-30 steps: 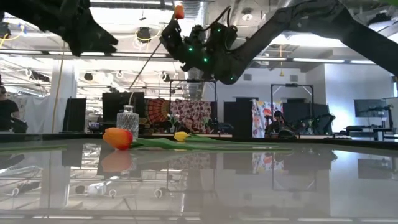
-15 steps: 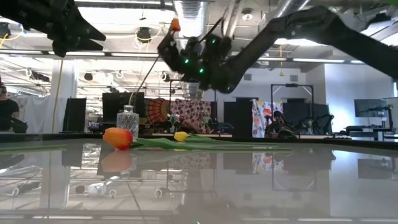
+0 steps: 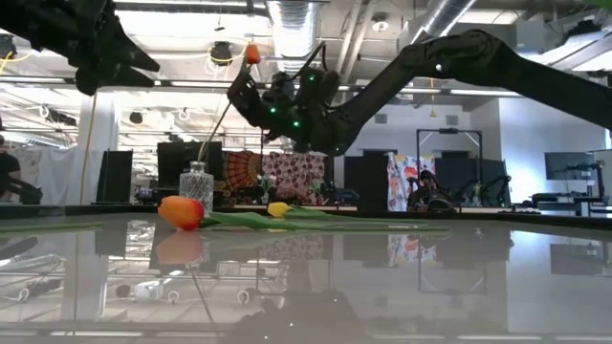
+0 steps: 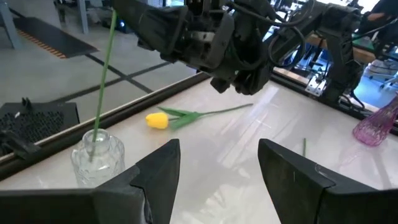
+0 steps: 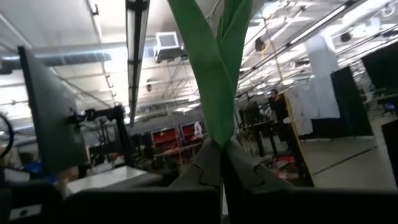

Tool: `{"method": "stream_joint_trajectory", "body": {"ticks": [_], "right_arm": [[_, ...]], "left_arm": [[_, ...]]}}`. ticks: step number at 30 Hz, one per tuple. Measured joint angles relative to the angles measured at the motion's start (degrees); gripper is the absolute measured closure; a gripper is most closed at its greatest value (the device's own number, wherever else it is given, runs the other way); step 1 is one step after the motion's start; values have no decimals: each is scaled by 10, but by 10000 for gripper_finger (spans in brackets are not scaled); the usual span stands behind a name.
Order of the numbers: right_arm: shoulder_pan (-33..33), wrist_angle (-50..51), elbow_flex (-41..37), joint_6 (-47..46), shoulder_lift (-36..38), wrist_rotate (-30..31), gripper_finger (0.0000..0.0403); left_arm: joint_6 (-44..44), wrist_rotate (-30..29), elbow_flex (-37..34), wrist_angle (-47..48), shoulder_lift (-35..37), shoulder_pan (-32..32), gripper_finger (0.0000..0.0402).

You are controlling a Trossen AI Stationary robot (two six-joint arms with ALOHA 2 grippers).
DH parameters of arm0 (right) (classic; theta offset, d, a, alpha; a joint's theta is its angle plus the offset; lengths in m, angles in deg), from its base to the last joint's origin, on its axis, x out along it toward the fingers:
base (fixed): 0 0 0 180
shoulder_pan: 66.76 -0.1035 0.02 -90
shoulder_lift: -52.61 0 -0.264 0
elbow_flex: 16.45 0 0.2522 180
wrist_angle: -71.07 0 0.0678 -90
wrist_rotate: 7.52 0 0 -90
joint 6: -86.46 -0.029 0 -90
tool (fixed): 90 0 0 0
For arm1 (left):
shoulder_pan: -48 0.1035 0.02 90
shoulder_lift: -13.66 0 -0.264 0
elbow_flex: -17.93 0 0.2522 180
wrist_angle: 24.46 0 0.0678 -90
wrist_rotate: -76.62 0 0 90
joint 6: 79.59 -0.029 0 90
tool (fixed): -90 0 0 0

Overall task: Sort flowers into vase by color
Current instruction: Put the top orange flower into the transparent vase, then put the orange flower into the transparent vase

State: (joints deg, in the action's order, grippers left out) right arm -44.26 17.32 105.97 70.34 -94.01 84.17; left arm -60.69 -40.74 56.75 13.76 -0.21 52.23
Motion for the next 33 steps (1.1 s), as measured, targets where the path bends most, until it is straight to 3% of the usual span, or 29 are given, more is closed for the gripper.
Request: {"method": "stream_joint_trajectory", "body": {"ticks": [5,11,15,20,28,33], "right_arm": [[-1,37,0,3,0,-31,368],[2,64,0,-3,6,-121,350],[5,172,0,1,38,-155,344],[6,342,0,77,95,-156,327],[9,510,0,94,156,-159,221],[14,623,0,114,190,-194,149]], "left_arm": [[3,1,0,9,0,0,196],[7,5,0,21,0,0,196],[7,5,0,22,0,0,196],[7,16,0,28,0,0,196],[14,16,0,50,0,0,196],[29,48,0,49,0,0,196]]}}
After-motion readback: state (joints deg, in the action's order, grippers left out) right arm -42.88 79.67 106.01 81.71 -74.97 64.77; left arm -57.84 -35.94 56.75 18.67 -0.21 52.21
